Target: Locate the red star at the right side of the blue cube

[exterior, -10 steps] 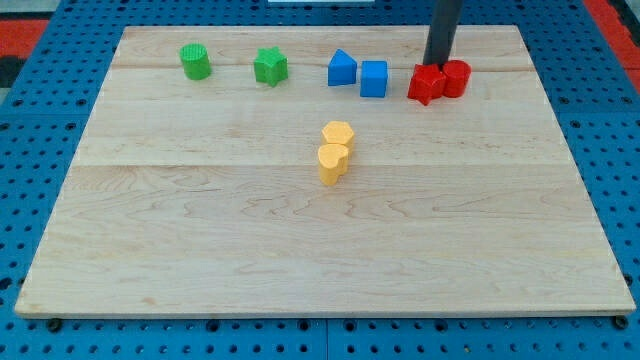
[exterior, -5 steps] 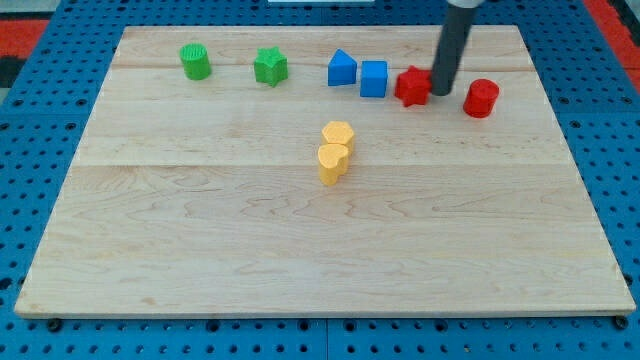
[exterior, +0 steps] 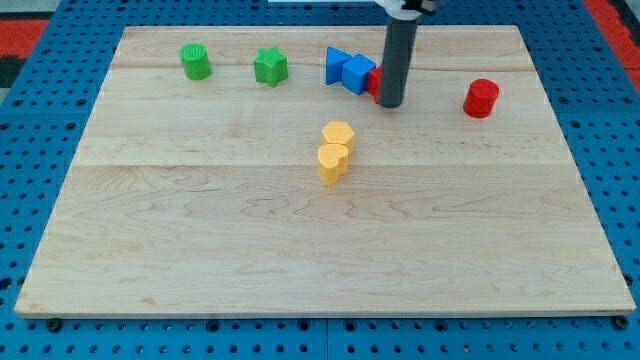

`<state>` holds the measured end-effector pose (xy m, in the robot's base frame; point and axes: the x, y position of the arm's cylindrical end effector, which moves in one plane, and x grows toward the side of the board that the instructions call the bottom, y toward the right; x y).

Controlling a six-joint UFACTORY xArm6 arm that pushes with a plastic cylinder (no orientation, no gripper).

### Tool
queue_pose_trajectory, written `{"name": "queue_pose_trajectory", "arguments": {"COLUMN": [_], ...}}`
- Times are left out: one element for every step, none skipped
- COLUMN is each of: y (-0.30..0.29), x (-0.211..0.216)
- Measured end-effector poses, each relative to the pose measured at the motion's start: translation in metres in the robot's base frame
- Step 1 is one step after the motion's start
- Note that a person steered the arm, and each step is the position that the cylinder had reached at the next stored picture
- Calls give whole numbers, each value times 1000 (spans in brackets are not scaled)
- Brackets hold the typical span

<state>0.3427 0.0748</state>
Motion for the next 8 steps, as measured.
{"name": "queue_pose_trajectory", "arguments": {"y": [-20, -19, -6, 10, 18, 25, 27, -6], "x": [-1, -17, -33, -33, -33, -33, -31, -29]}}
